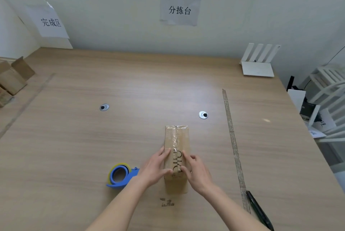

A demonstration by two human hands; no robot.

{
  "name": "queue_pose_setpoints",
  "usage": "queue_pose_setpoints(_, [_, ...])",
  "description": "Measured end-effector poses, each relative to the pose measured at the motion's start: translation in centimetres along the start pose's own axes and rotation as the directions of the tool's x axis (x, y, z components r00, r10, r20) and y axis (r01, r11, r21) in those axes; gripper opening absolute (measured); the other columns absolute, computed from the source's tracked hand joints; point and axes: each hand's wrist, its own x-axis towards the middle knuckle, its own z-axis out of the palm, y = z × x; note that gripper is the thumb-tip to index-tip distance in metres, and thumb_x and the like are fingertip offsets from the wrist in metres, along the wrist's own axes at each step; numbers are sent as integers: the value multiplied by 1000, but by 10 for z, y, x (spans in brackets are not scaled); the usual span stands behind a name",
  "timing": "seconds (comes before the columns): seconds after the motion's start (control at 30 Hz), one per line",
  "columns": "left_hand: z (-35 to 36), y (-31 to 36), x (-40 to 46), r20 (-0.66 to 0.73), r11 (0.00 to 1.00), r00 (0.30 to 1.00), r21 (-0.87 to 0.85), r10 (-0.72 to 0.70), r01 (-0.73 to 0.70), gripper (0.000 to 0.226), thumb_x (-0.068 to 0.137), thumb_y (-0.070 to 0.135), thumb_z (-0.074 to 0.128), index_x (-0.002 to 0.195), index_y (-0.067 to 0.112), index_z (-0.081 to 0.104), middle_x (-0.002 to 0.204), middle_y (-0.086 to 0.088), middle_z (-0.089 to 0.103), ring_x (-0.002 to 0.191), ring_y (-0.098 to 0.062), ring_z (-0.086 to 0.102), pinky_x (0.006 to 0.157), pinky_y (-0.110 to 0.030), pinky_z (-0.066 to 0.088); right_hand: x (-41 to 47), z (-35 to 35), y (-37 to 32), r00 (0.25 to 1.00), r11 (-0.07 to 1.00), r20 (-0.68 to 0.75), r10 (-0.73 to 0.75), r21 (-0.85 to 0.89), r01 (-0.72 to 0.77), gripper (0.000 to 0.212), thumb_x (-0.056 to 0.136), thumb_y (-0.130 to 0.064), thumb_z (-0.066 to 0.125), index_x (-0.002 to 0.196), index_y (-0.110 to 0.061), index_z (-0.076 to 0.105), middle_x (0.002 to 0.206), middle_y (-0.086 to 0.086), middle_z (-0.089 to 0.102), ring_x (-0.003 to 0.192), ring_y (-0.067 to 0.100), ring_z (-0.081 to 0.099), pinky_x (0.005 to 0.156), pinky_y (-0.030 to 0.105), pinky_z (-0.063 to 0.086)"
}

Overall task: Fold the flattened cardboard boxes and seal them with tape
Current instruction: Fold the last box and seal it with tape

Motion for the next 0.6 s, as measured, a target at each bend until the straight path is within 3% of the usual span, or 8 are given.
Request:
queue_pose_setpoints(0.2, [-4, -15, -4, -35, 997, 999, 79, 19, -16, 78, 92, 52, 60, 156, 38, 19, 165, 12, 12, 147, -15, 27, 113, -38, 35, 1, 8, -19, 1000, 1000, -17, 26, 1, -26, 60, 102, -45, 52, 156, -36, 27, 132, 4, 46, 115, 29, 59, 96, 41, 50])
queue_pose_setpoints(0.33, [-6, -39, -25, -175, 991, 984, 134, 14, 9, 73, 89, 59, 59, 153, 37, 31, 158, 5, 34, 140, -19, 40, 109, -35, 37, -2, 12, -28, 996, 998, -66, 55, 14, -54, 59, 102, -50, 49, 155, -40, 27, 147, 4, 41, 123, 30, 57, 97, 43, 50])
queue_pose_setpoints(0.43, [0, -86, -44, -235, 966, 969, 223, -75, 129, 74, 85, 61, 62, 150, 34, 39, 134, -1, 55, 118, -23, 56, 96, -34, 44, -5, 19, -28, 990, 997, -119, 73, 21, -71, 58, 100, -56, 46, 154, -45, 26, 160, 0, 28, 134, 28, 50, 97, 44, 52])
queue_pose_setpoints(0.53, [21, -122, -56, -188, 917, 966, 327, -175, 229, 80, 78, 66, 67, 147, 33, 44, 104, -5, 58, 88, -25, 58, 80, -35, 45, -7, 26, -27, 984, 997, -163, 74, 22, -71, 58, 100, -59, 45, 153, -50, 23, 164, 0, 22, 135, 28, 50, 100, 45, 50])
queue_pose_setpoints(0.6, [33, -131, -59, -184, 897, 963, 363, -198, 254, 82, 79, 65, 66, 150, 38, 36, 98, -5, 58, 81, -25, 55, 81, -35, 44, -9, 30, -29, 977, 997, -199, 71, 21, -68, 59, 100, -58, 45, 154, -49, 24, 166, 1, 20, 141, 29, 43, 105, 45, 47])
